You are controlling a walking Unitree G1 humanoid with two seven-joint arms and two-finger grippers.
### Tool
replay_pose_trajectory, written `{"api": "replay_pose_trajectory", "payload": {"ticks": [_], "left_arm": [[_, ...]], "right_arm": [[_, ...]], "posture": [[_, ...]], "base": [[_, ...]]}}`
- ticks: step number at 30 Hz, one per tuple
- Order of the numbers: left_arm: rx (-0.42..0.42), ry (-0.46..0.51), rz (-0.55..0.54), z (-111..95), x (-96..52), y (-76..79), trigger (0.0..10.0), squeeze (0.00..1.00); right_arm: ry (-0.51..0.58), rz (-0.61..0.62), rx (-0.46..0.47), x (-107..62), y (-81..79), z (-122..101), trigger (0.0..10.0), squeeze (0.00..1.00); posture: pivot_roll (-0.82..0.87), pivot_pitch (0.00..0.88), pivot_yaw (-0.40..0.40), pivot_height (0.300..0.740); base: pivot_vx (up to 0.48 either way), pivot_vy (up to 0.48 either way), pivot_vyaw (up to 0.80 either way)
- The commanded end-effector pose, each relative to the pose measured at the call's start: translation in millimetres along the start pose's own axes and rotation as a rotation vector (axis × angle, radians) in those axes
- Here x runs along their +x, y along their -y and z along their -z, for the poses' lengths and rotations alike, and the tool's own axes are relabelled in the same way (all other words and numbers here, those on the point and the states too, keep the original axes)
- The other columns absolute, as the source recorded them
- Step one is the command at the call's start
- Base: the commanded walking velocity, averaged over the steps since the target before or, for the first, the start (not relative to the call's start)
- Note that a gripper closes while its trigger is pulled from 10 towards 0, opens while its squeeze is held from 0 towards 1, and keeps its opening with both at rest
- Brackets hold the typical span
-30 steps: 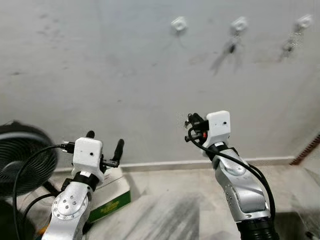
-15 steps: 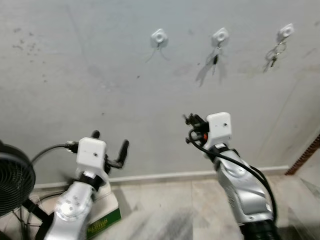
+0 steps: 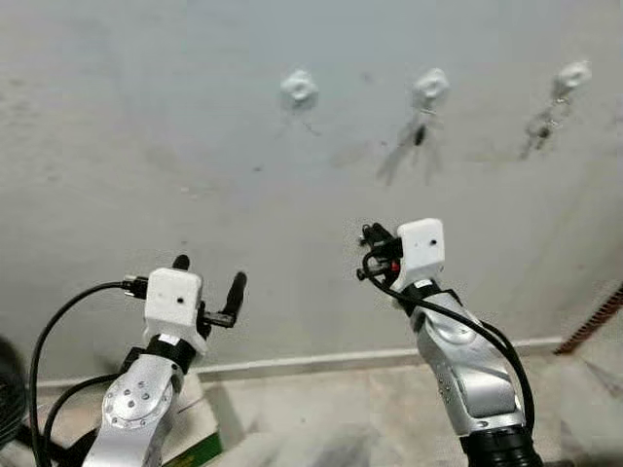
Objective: Hang keys on a hook
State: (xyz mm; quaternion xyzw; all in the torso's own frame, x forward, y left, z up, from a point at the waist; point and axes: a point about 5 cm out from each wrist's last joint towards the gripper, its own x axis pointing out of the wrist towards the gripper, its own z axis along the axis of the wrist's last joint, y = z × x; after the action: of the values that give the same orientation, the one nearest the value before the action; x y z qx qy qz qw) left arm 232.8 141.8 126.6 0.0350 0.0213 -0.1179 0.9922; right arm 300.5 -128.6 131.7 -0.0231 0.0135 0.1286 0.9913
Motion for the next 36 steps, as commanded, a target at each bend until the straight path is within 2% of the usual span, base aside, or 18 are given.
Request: {"api": "replay_pose_trajectory", "payload": {"ticks": [1,15,21,26,31,34,36], "left_arm": [[0.023,0.003,-0.034,-2,-2.0,-11.6,10.0,0.0],[0.023,0.0,-0.026,-1,-1.0,-10.0,10.0,0.0],[0.019,0.001,-0.025,-1,-0.7,-9.3,10.0,0.0],[0.068,-0.01,-0.06,1,0.0,-11.3,10.0,0.0],[0.089,-0.006,-0.07,1,0.6,-13.3,10.0,0.0],[0.095,-0.004,-0.077,1,2.0,-14.2,10.0,0.0],[0.097,-0.002,-0.078,0,2.3,-14.1,10.0,0.0]], "right_arm": [[0.035,-0.042,0.006,5.3,-12.1,-9,10.0,0.0],[0.032,-0.043,0.005,5.7,-11.7,-8,10.0,0.0],[0.032,-0.043,0.004,5.9,-11.7,-8,10.0,0.0],[0.038,-0.067,0.002,7.1,-14.6,-9,10.0,0.0],[0.116,-0.118,0.038,12.1,-22.0,-26,10.0,0.0],[0.204,-0.105,0.066,20.1,-20.1,-47,10.0,0.0],[0.217,-0.102,0.071,21.7,-19.2,-50,10.0,0.0]], "posture": [[0.16,0.0,0.032,0.74],[0.16,0.0,0.032,0.74],[0.16,0.0,0.031,0.74],[0.16,0.0,0.03,0.74],[0.17,0.0,0.024,0.74],[0.17,0.0,0.023,0.74],[0.17,0.0,0.021,0.74]], "base": [[0.371,0.285,0.0],[0.301,0.35,0.0],[0.0,0.0,0.0],[0.0,0.0,0.0],[0.0,0.0,0.0],[0.0,0.0,0.0],[0.0,0.0,0.0]]}}
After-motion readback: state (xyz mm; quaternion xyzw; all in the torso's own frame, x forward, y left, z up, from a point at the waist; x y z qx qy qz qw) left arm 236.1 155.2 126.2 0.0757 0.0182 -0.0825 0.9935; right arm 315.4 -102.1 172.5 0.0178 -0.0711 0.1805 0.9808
